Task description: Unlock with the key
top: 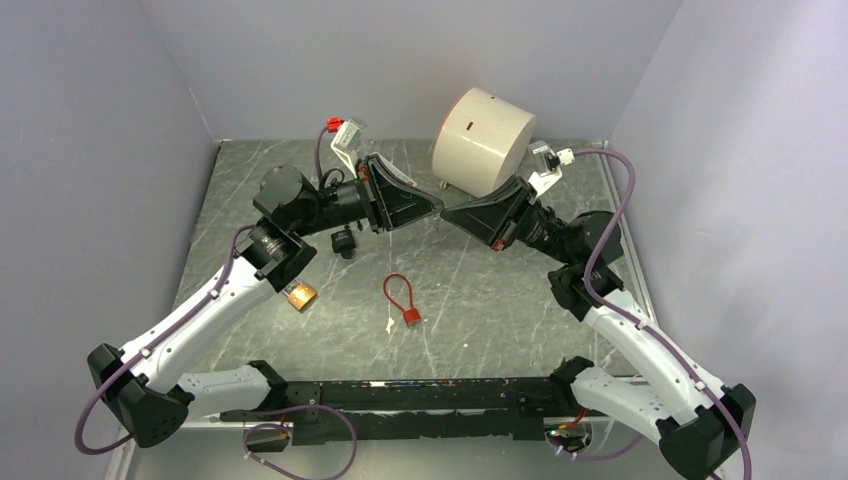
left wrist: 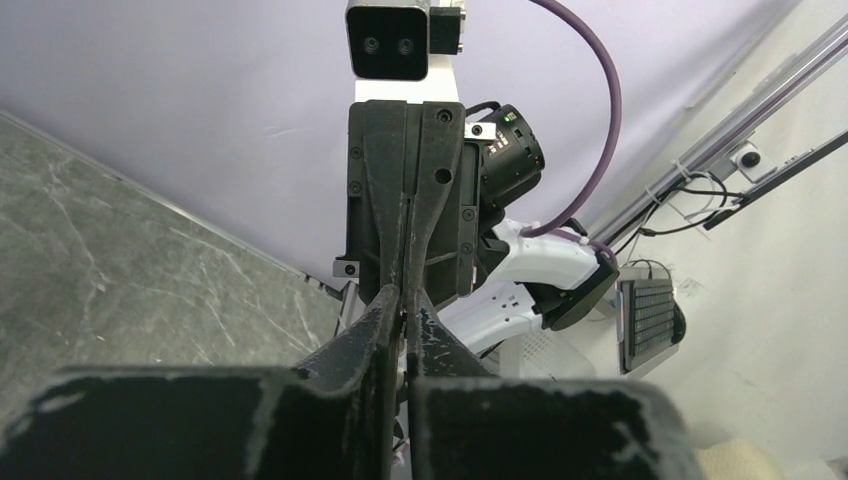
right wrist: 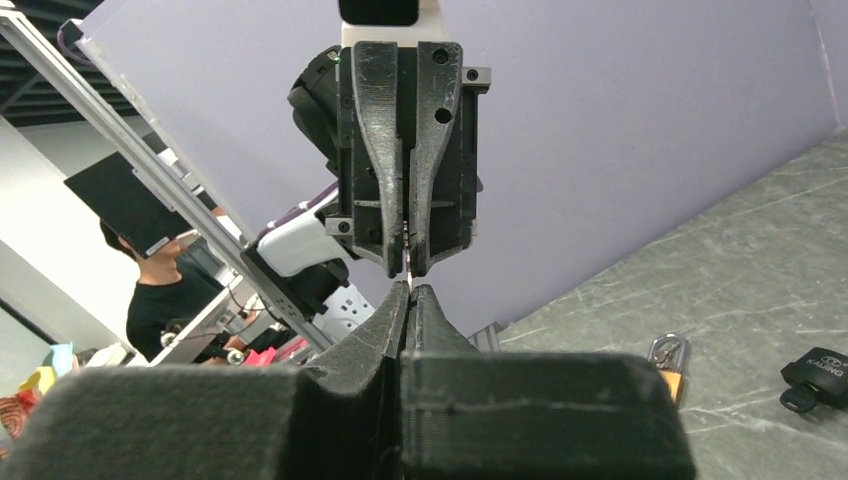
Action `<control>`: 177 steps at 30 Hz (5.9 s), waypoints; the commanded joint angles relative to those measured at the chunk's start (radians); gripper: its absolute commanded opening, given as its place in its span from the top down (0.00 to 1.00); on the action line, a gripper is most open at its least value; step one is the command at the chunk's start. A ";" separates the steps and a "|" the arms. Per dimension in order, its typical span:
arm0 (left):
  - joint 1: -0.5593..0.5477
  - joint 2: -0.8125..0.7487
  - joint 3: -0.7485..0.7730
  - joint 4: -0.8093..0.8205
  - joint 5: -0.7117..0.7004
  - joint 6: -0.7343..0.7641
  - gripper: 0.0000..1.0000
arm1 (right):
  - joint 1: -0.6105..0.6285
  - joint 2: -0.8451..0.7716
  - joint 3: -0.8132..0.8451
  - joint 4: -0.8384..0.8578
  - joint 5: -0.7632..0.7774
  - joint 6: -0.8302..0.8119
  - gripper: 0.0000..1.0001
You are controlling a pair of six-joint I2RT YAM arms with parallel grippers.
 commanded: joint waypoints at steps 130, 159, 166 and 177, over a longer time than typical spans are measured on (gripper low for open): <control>-0.213 0.677 0.073 -1.073 -0.790 -0.345 0.30 | -0.157 -0.169 -0.259 -0.900 0.406 -0.320 1.00; -0.010 0.389 0.115 -1.030 -0.447 -0.173 0.97 | -0.163 -0.224 -0.279 -0.296 -0.175 -0.293 1.00; 0.059 0.340 0.217 -1.110 -0.245 -0.165 0.98 | -0.163 -0.196 -0.246 -0.180 -0.285 -0.254 1.00; 0.064 0.346 0.260 -1.106 -0.089 -0.200 0.98 | -0.161 -0.147 -0.218 -0.279 -0.248 -0.344 1.00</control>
